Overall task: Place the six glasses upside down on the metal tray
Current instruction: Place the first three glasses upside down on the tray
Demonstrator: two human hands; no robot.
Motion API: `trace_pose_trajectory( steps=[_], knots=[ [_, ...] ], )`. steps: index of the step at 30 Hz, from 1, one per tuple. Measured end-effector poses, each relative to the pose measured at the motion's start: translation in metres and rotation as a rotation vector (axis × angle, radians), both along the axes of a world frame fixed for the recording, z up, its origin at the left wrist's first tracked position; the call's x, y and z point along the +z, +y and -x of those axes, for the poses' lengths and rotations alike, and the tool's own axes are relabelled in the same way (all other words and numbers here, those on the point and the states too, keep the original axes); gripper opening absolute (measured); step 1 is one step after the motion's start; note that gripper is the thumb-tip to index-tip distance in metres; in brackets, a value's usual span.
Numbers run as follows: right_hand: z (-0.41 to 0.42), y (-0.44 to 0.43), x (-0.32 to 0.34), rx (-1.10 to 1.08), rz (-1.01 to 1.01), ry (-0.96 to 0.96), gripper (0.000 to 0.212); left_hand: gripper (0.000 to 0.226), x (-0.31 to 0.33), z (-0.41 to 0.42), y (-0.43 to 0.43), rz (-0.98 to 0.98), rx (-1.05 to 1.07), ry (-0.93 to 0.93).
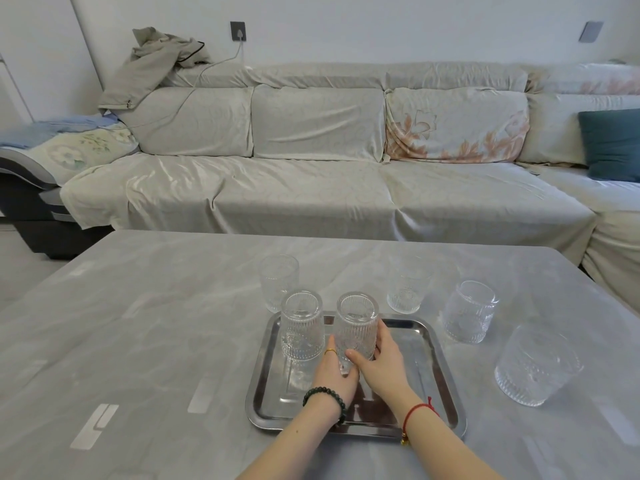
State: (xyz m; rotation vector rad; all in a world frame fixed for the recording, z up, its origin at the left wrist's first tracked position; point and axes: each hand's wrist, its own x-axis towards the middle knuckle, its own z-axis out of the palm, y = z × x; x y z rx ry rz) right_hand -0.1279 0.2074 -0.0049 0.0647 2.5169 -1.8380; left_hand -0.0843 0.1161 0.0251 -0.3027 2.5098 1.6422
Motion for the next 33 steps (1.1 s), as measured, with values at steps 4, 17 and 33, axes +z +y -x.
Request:
trace_pose_trajectory(
  steps=[4, 17, 33],
  knots=[
    [0.001, 0.002, -0.001, 0.02, -0.017, -0.003, 0.086, 0.072, -0.003, 0.002, -0.002, 0.012, -0.009, -0.005],
    [-0.068, -0.025, 0.017, -0.038, -0.024, 0.162, 0.043, 0.014, 0.044, -0.008, -0.095, -0.373, 0.378, 0.342],
    [-0.069, -0.017, -0.002, 0.059, -0.094, 0.182, 0.039, 0.099, 0.036, 0.132, -0.132, 0.047, 0.244, 0.175]
  ],
)
